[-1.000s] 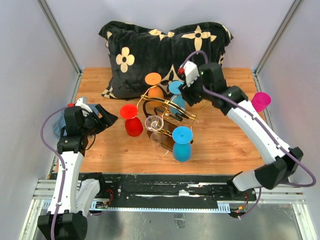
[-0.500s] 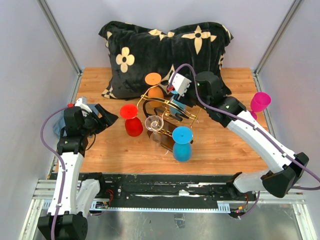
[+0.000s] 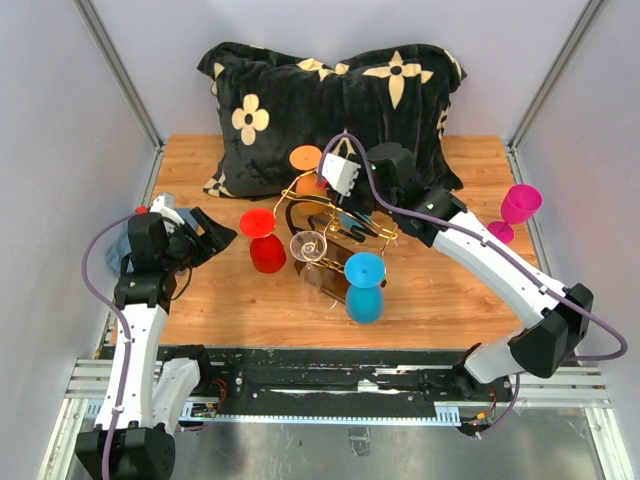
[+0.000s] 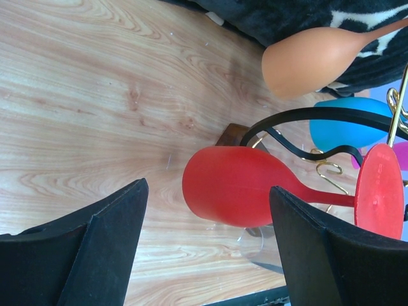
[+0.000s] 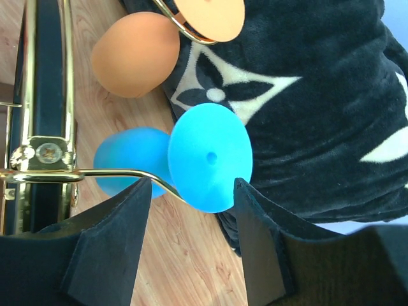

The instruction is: Take the wine glass off the wine glass rack

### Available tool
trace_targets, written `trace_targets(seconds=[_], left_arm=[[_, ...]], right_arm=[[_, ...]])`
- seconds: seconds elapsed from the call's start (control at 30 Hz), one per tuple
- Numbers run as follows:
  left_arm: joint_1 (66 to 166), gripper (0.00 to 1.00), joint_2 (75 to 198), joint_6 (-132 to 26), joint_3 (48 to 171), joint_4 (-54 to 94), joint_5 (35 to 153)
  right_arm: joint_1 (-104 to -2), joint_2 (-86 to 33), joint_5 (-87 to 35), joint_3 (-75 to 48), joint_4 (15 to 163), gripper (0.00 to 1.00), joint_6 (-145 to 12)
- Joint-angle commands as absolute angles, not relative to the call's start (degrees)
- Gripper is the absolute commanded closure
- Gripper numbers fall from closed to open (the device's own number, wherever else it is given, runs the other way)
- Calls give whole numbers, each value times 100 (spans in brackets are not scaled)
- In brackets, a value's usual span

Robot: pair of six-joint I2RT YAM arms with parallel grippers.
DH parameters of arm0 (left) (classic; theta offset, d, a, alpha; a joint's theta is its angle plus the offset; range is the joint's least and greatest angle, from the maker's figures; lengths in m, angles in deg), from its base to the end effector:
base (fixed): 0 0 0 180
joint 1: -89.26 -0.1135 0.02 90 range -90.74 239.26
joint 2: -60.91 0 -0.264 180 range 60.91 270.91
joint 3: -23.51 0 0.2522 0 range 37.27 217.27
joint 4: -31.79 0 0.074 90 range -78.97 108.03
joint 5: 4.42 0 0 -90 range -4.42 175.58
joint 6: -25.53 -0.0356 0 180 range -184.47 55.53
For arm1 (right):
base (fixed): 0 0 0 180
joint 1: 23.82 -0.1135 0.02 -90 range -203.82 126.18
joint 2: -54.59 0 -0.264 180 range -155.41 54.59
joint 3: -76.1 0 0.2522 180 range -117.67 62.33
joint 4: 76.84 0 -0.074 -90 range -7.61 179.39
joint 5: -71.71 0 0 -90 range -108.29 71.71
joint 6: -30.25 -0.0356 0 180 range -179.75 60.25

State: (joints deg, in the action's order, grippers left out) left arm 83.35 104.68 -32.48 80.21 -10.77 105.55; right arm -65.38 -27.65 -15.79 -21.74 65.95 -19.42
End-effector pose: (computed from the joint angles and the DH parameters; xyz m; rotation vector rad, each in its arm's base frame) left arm 0.1689 0.0053 0.2994 -0.4800 2.0621 -0.6377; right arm 0.2473 0.2172 0.4026 -1.2544 1.4899 -0.0283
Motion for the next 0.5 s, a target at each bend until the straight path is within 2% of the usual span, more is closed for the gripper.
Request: trace_targets(seconds=[0.0, 0.47], left_arm=[[8349, 18, 10498, -3232, 7972, -913, 10716], [8351, 17, 10560, -3302, 7951, -900, 10694]], right_arm=[[-6687, -2898, -1770, -2453, 6683, 44, -1793], [-6712, -3105, -1342, -2459, 7078, 44, -1506]])
